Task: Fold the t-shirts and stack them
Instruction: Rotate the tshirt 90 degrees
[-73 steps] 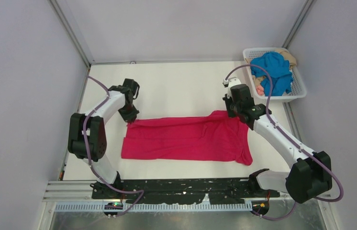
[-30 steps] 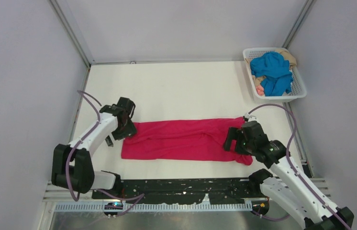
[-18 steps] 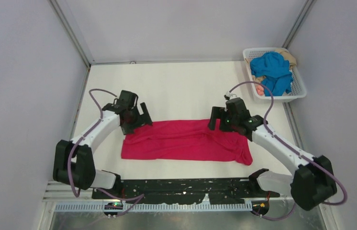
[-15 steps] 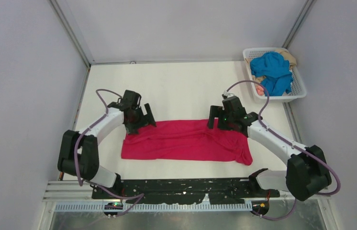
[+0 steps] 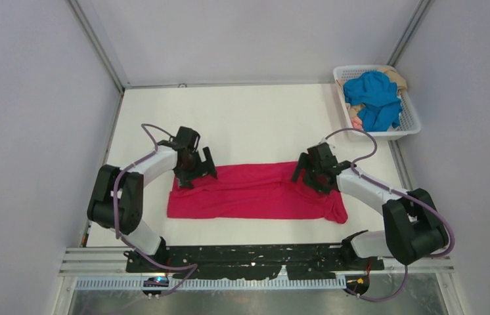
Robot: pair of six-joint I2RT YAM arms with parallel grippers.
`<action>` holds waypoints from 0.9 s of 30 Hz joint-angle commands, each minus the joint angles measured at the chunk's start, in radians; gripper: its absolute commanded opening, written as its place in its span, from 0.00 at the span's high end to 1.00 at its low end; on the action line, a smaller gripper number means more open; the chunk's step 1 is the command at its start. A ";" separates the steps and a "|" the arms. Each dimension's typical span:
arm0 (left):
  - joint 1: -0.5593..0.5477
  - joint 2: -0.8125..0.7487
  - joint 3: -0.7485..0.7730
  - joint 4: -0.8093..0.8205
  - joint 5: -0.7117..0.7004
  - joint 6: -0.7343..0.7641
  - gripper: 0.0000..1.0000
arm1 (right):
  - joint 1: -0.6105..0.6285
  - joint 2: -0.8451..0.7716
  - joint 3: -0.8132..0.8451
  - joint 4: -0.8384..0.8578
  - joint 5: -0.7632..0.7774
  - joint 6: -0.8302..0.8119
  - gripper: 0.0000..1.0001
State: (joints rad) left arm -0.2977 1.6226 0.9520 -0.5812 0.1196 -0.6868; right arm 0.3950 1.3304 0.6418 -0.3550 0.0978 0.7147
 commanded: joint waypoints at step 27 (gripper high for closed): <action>-0.730 -0.258 -0.254 0.048 -0.291 -0.894 0.00 | 0.058 1.233 1.613 -0.104 -0.378 0.003 0.05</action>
State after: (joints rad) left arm -0.9775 1.3193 0.6674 -0.5266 -0.1390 -1.4849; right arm 0.4244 2.5114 2.1365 -0.3355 -0.3012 0.6907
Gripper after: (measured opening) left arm 0.994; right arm 0.949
